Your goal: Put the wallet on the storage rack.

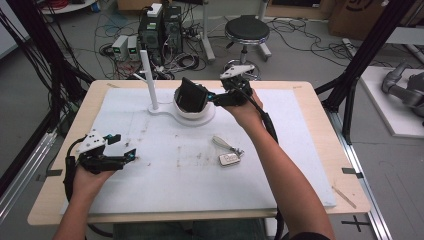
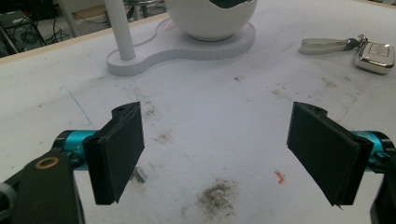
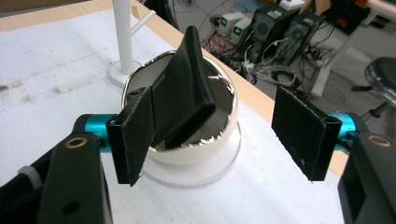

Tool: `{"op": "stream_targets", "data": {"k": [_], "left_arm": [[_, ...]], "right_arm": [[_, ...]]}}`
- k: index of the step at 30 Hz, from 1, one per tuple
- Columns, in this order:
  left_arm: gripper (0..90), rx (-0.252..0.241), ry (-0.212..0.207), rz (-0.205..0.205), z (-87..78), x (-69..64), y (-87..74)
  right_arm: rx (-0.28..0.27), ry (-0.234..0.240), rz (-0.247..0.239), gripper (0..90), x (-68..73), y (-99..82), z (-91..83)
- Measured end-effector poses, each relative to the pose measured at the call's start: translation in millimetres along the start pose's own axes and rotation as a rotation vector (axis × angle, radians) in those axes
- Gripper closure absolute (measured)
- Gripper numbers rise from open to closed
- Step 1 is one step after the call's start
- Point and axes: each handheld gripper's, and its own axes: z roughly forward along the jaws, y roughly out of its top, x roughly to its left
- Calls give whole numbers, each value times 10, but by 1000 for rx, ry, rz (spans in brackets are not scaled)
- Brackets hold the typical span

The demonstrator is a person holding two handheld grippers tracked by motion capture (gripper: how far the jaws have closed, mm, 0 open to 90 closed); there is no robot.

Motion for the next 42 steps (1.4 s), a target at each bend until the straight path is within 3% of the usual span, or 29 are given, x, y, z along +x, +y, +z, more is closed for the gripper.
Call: {"op": "stream_targets", "data": {"k": [4, 8, 10, 11, 12, 13, 15, 18, 19, 22, 31, 38, 42], "left_arm": [[188, -1, -2, 6, 0, -17, 10], [188, -3, -4, 9, 15, -35, 22], [188, -1, -5, 12, 18, -36, 24], [189, -1, -6, 13, 23, -36, 25], [189, -3, -6, 11, 30, -37, 26], [188, -2, -7, 11, 35, -35, 27], [189, 0, -8, 9, 51, -34, 29], [188, 1, -15, 10, 83, -32, 39], [189, 1, -16, 14, 99, -33, 46], [188, -2, -25, 16, 131, -38, 68], [188, -4, -39, 22, 200, -46, 100], [189, -8, -39, 23, 202, -41, 108], [189, -5, -44, 27, 211, -57, 111]], "right_arm": [[-18, -6, 22, 305, -53, -173, -146], [-18, -24, 66, 279, -172, -433, -333], [-2, -22, 82, 268, -196, -478, -364], [-28, -33, 98, 268, -229, -604, -438], [-28, -33, 98, 268, -229, -604, -438], [-23, -32, 123, 248, -259, -720, -494], [-31, -34, 140, 245, -260, -786, -522], [-37, -30, 177, 213, -270, -988, -577], [-35, -30, 199, 213, -258, -1136, -601], [-31, -30, 226, 210, -246, -1285, -613], [-18, -18, 232, 203, -194, -1485, -637], [53, -1, 221, 200, -132, -1597, -519], [58, -2, 219, 200, -114, -1596, -500]]}}
